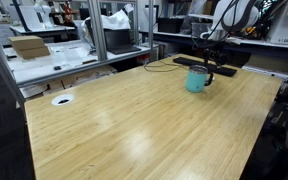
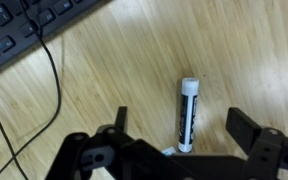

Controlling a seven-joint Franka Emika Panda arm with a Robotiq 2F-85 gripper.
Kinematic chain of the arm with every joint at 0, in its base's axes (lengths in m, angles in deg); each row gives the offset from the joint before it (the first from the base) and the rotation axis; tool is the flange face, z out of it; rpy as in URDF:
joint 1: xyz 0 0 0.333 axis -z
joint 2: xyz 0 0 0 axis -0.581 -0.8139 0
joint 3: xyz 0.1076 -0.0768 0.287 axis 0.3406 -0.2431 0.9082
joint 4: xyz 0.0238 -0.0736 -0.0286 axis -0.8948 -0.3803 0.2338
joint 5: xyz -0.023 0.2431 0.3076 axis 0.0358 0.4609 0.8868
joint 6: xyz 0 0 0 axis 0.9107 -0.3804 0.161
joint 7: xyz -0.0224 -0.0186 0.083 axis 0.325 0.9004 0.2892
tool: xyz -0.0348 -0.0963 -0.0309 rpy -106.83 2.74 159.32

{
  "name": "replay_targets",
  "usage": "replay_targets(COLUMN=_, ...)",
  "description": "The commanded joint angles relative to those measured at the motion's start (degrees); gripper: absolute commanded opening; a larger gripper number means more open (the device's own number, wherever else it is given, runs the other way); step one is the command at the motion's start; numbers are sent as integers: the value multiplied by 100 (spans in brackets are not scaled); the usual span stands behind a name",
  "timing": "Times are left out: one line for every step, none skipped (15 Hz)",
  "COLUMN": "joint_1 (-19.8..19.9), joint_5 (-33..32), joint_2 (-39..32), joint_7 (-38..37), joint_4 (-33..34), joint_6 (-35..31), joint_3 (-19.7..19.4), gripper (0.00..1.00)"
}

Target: Pick the marker and put it in the cup

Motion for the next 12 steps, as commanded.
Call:
replay_targets(joint_1=250, joint_5=-83, joint_2=-219, joint_7=21, joint_4=110, joint_6=-186, joint_3=267, gripper=100)
replay_targets(joint_1=262, joint_5=-91, joint_2=-279, joint_7=13, joint_4=121, joint_6=-201, joint_3=293, gripper=100)
replay_targets(joint_1=256, joint_5=-105, joint_2=-341, joint_7=-13, joint_4=150, joint_6=-203, joint_3=299, gripper=100)
replay_targets(joint_1=267, joint_5=-112, joint_2=-397, joint_7=-14, joint_4=166, joint_6=-212, joint_3=312, gripper=100)
replay_targets(joint_1=284, joint_5=-109, joint_2=-449, joint_7=-18, joint_4=186, joint_6=-225, joint_3=328, gripper=100)
replay_targets(joint_1=298, joint_5=-111, joint_2=-500, joint_7=-20, joint_4=205, joint_6=-236, joint_3=336, gripper=100)
replay_targets(joint_1=306, joint_5=-117, joint_2=-538, joint_7=-28, joint_4=221, joint_6=-243, joint_3=340, gripper=100)
replay_targets(joint_1=311, joint_5=-121, joint_2=-576, joint_7=-38, joint_4=242, joint_6=-248, joint_3=338, gripper=100)
replay_targets(joint_1=307, joint_5=-133, joint_2=-619, joint_7=-55, joint_4=264, joint_6=-251, joint_3=326, gripper=100)
replay_targets(joint_1=304, joint_5=-139, joint_2=-650, joint_7=-71, joint_4=282, joint_6=-248, joint_3=318, gripper=100)
replay_targets(joint_1=306, joint_5=-141, joint_2=-683, joint_7=-79, joint_4=300, joint_6=-244, joint_3=314, gripper=100)
replay_targets(joint_1=311, joint_5=-141, joint_2=-716, joint_7=-80, joint_4=321, joint_6=-240, joint_3=317, gripper=100)
